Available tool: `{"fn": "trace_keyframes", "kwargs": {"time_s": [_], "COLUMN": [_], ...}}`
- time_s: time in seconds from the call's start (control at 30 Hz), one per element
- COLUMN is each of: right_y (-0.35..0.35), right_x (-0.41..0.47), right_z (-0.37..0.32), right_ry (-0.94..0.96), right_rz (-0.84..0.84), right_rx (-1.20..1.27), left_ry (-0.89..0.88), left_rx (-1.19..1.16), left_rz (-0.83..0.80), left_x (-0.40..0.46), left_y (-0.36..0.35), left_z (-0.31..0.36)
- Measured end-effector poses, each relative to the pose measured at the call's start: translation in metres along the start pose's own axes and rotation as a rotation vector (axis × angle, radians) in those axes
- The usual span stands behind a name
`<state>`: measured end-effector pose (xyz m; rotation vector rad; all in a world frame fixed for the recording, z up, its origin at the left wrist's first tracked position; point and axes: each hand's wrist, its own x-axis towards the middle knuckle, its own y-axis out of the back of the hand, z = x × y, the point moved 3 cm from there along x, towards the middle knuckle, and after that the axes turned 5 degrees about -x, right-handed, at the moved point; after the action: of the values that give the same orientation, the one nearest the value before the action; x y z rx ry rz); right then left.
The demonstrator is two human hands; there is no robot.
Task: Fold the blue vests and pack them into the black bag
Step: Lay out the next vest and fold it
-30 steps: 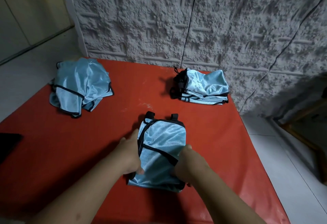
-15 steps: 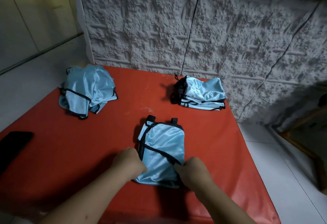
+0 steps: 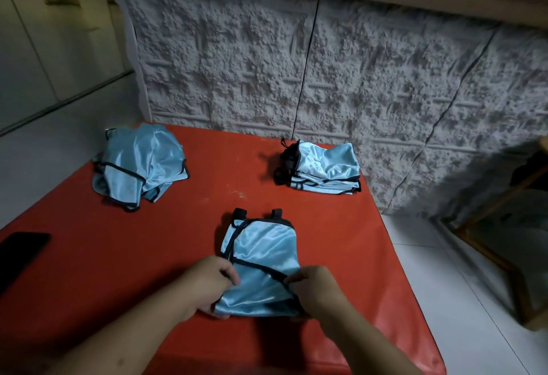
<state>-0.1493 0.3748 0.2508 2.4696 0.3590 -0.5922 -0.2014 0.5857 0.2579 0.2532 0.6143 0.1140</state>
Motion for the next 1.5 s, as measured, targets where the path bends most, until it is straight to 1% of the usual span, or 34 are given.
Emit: {"fn": "trace_keyframes", "kwargs": {"time_s": [0.07, 0.13, 0.17, 0.2, 0.27, 0.3, 0.33, 0.43, 0.57, 0.67, 0.77, 0.83, 0.9, 1.0, 1.1, 1.17, 1.23, 1.4, 1.47, 1.5], "right_y": [0.005, 0.013, 0.015, 0.017, 0.022, 0.023, 0.024, 0.024, 0.018, 0.016, 0.02, 0.022, 0.025, 0.027, 0.021, 0.019, 0.018, 0.013, 0.013, 0.014], "right_x": [-0.006, -0.007, -0.007, -0.007, -0.003, 0.0, 0.001, 0.008, 0.017, 0.016, 0.011, 0.007, 0.007, 0.018, 0.035, 0.046, 0.056, 0.067, 0.067, 0.066], "right_z": [0.002, 0.009, 0.015, 0.019, 0.024, 0.027, 0.03, 0.037, 0.043, 0.042, 0.034, 0.03, 0.025, 0.016, 0.007, 0.003, 0.001, -0.004, -0.005, -0.007], "right_ry": [-0.045, 0.006, 0.076, 0.175, 0.424, 0.515, 0.564, 0.7, 0.933, 1.043, 1.091, 1.034, 0.911, 0.724, 0.562, 0.442, 0.349, 0.16, 0.121, 0.119], "right_rz": [-0.115, -0.216, -0.251, -0.25, -0.178, -0.14, -0.107, 0.006, 0.181, 0.213, 0.189, 0.103, 0.019, -0.033, -0.101, -0.054, 0.04, 0.294, 0.359, 0.378], "right_rx": [0.079, 0.053, -0.023, -0.171, -0.528, -0.658, -0.734, -0.749, -0.802, -0.757, -0.642, -0.542, -0.437, -0.329, -0.104, -0.013, -0.041, -0.326, -0.329, -0.321], "left_ry": [0.025, -0.011, -0.059, -0.124, -0.231, -0.29, -0.363, -0.565, -0.708, -0.77, -0.841, -0.884, -0.876, -0.786, -0.694, -0.622, -0.549, -0.424, -0.402, -0.448], "left_rx": [-0.017, 0.053, 0.157, 0.284, 0.485, 0.564, 0.629, 0.786, 0.863, 0.872, 0.78, 0.703, 0.591, 0.332, 0.114, 0.006, -0.012, 0.158, 0.226, 0.267], "left_rz": [-0.046, -0.096, -0.11, -0.135, -0.178, -0.174, -0.159, -0.098, -0.071, -0.077, -0.036, -0.02, -0.03, 0.015, 0.087, 0.144, 0.205, 0.466, 0.574, 0.644], "left_x": [-0.006, -0.007, -0.005, -0.003, 0.002, 0.007, 0.008, 0.007, 0.005, 0.007, 0.004, 0.002, 0.002, 0.006, 0.022, 0.035, 0.049, 0.073, 0.071, 0.067], "left_y": [-0.001, 0.001, 0.006, 0.008, 0.011, 0.014, 0.013, 0.014, 0.017, 0.014, 0.017, 0.021, 0.025, 0.026, 0.024, 0.023, 0.018, 0.011, 0.011, 0.01], "left_z": [0.002, 0.003, -0.001, -0.003, -0.017, -0.025, -0.028, -0.03, -0.029, -0.029, -0.02, -0.014, -0.012, -0.003, 0.009, 0.013, 0.011, 0.006, 0.011, 0.015]}}
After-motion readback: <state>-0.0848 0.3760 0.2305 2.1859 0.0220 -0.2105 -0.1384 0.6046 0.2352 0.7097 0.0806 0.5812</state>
